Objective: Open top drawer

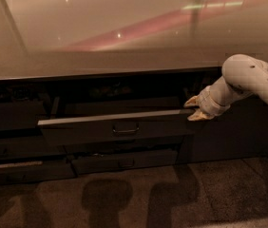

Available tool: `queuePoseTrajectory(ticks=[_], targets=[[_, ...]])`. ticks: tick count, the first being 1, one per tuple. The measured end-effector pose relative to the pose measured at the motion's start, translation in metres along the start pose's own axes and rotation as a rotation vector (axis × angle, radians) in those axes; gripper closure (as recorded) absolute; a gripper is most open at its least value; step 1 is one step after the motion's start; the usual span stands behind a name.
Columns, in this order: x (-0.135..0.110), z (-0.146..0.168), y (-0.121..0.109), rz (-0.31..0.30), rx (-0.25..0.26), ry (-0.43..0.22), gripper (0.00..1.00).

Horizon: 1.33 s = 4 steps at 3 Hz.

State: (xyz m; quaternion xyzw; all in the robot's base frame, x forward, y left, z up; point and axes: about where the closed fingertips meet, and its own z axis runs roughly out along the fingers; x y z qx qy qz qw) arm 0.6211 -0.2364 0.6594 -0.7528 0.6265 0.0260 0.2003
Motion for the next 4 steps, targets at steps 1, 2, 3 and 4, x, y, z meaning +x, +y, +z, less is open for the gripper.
queuePoseTrajectory(ticks=[1,2,3,4], targets=[[-0.001,0.0,0.003,-0.004,0.0,-0.001,1.0],[-0.001,-0.001,0.003,-0.005,0.0,-0.001,1.0],[-0.002,-0.001,0.008,-0.008,0.0,-0.001,1.0],[-0.003,-0.001,0.014,-0.012,0.001,0.001,1.0]])
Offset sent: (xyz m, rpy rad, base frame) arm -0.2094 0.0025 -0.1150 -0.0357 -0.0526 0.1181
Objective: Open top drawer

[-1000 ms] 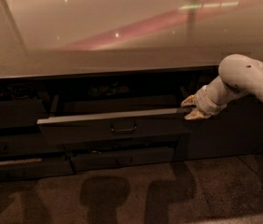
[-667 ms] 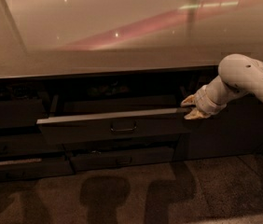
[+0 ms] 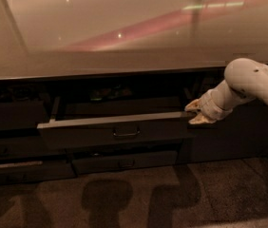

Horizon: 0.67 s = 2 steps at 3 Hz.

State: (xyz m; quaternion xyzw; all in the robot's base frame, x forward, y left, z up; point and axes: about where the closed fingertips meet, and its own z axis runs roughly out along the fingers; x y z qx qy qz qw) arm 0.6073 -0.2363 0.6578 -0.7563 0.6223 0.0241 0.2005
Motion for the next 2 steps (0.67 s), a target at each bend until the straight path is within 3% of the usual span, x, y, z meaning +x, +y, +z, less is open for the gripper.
queuePoseTrajectory(ticks=[1,2], targets=[[0.0,0.0,0.0,0.0,0.0,0.0,1.0],[-0.008,-0.018,-0.023,0.011,0.038,0.002,1.0]])
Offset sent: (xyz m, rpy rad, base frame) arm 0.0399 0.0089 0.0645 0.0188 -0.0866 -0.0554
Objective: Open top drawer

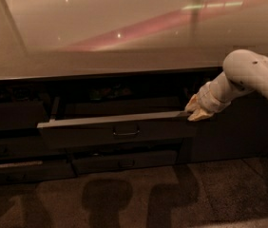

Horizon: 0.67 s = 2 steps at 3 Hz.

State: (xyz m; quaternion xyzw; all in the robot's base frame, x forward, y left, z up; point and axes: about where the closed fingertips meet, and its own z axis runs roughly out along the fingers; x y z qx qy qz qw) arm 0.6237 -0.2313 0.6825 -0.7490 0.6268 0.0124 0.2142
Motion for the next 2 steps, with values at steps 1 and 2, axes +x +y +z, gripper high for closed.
queuePoseTrajectory(ticks=[1,2], targets=[[-0.006,-0.012,-0.015,0.005,0.026,0.001,1.0],[-0.027,-0.05,-0.028,-0.018,0.106,0.008,1.0]])
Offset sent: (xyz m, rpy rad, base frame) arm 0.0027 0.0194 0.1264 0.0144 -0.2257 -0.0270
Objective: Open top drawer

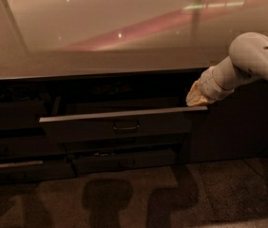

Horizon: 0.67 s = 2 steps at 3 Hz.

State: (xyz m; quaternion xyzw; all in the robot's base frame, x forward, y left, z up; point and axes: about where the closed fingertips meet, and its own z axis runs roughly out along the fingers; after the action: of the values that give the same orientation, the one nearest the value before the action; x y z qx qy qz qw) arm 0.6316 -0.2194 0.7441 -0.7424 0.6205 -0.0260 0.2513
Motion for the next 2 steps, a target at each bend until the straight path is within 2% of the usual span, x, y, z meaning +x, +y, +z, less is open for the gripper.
queuePoseTrajectory(ticks=[2], targets=[[0.0021,0.0035,0.0019,0.009,-0.003,-0.014,1.0]])
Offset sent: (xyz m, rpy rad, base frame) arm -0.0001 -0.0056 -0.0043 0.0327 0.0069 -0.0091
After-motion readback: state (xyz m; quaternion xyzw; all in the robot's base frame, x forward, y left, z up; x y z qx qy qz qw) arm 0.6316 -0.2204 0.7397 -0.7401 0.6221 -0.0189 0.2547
